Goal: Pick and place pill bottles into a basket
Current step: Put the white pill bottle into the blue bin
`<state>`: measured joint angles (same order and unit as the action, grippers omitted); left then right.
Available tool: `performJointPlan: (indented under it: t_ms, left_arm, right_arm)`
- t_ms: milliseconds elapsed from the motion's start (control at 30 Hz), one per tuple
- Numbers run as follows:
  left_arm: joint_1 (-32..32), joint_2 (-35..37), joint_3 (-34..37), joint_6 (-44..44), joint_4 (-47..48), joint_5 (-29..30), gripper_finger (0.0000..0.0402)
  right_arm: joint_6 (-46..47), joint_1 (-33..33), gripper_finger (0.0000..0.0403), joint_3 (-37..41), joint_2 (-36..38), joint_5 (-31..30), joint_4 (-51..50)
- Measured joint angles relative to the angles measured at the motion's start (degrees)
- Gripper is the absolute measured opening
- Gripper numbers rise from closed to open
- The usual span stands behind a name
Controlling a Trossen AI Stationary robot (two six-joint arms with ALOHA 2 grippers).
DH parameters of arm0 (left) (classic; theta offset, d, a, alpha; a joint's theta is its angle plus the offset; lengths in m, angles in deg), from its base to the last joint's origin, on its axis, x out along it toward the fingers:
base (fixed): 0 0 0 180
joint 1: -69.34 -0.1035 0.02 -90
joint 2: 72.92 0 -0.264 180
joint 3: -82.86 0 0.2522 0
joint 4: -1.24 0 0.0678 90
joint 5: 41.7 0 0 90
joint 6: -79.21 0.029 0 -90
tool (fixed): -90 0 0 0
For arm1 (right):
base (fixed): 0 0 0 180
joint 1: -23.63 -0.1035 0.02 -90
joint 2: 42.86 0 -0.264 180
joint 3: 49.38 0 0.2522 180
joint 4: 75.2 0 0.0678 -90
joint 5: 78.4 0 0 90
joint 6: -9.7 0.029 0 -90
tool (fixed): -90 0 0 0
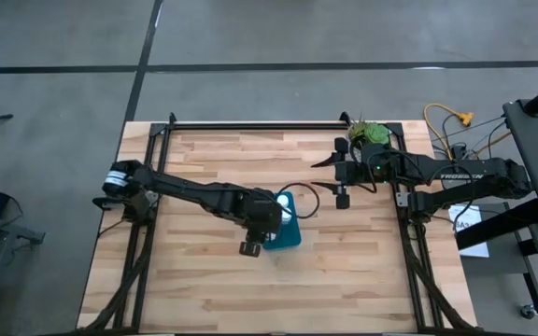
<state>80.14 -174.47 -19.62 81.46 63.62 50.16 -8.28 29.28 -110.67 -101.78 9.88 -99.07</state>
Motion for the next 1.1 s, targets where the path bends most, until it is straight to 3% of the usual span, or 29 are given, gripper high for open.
performJointPlan:
  t_ms: [1100]
  left_arm:
    - [-1.0,-9.1,-1.0,1.1,-0.9,1.4,0.0144]
  right_arm:
    - [0.3,0.0,0.0203,0.0,0.0,0.0,-0.2]
